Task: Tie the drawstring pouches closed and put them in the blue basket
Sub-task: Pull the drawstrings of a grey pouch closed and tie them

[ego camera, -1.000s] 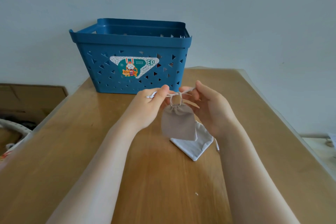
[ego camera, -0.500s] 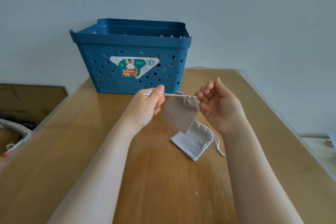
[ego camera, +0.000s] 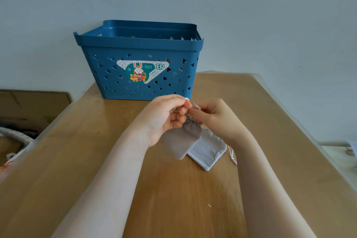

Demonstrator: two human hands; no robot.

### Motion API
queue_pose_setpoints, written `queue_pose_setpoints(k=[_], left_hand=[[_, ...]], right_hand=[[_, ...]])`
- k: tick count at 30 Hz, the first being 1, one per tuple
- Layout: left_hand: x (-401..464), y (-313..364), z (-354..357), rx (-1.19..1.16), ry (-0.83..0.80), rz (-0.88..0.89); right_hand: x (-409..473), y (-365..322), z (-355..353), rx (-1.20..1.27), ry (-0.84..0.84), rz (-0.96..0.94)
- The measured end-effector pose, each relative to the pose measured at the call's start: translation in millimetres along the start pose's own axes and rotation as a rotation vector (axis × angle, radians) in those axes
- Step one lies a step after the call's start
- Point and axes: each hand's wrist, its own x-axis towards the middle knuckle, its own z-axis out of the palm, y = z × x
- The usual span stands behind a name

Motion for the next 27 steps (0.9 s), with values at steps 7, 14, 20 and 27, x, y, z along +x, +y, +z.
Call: queue_pose_setpoints(k=[7, 14, 20, 27], left_hand=[[-1, -1, 6, 0.220, 0.064, 0.163], [2, -9, 12, 0.299, 0.215, 0.251], [-1, -8, 13, 0.372, 0.226, 0.317], [1, -11, 15, 0.395, 0.193, 0.349]], right_hand=[[3, 0, 4, 0.089, 0.016, 0.029], [1, 1, -4, 0.330, 0.106, 0.052], [1, -3, -6, 0.467, 0.118, 0.035], [-2, -11, -10, 0.387, 0.123, -0.013]])
